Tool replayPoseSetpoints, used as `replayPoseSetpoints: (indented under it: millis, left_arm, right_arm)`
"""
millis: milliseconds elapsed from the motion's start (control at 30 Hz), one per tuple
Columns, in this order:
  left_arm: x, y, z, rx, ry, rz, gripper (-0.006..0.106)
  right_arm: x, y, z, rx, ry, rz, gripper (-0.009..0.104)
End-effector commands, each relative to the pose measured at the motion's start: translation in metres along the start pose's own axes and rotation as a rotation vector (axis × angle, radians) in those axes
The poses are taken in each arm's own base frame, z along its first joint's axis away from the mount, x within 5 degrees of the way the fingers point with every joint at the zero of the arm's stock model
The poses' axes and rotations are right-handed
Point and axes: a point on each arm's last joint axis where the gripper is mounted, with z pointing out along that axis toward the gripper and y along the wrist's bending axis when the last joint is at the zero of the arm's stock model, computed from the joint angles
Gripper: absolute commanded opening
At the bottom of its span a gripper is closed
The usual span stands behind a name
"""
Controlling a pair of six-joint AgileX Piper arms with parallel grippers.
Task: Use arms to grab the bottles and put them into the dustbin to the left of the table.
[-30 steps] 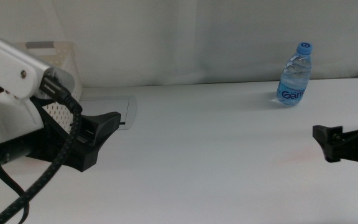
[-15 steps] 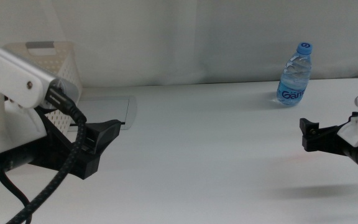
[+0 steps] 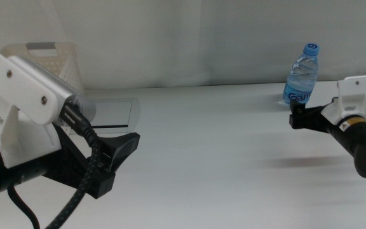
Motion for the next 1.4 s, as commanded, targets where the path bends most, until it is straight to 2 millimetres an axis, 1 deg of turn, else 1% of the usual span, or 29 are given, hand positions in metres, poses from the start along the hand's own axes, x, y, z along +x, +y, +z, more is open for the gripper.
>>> replayPoseSetpoints:
  millis: [0,33,100,267,400,700,900,1133,1367]
  left_arm:
    - [0.0,-0.002,0.0,0.009,-0.006,-0.005,0.087]
    - [0.0,-0.002,0.0,0.009,-0.006,-0.005,0.087]
    - [0.0,-0.002,0.0,0.009,-0.006,-0.005,0.087]
    - [0.0,-0.002,0.0,0.009,-0.006,-0.005,0.087]
    - [0.0,-0.002,0.0,0.009,-0.006,-0.005,0.087]
    - [0.002,-0.002,0.0,0.013,0.012,-0.005,0.087]
    - [0.002,-0.002,0.0,0.013,0.012,-0.005,0.087]
    - [0.002,-0.002,0.0,0.013,0.012,-0.005,0.087]
    - [0.002,-0.002,0.0,0.013,0.012,-0.005,0.087]
  right_arm:
    - [-0.004,0.003,0.012,0.003,-0.032,-0.001,0.103]
    - [-0.005,0.003,0.022,0.019,-0.037,0.015,0.103]
    - [-0.006,0.003,0.032,0.03,-0.042,0.029,0.103]
    - [-0.001,0.006,0.055,0.032,-0.044,0.028,0.103]
    - [0.002,0.008,0.069,0.032,-0.046,0.028,0.103]
    - [0.003,0.007,0.089,0.073,-0.067,0.074,0.103]
    - [0.005,-0.001,0.101,0.095,-0.069,0.081,0.103]
    - [0.0,-0.008,0.11,0.108,-0.083,0.093,0.103]
    - [-0.01,-0.006,0.118,0.092,-0.073,0.1,0.102]
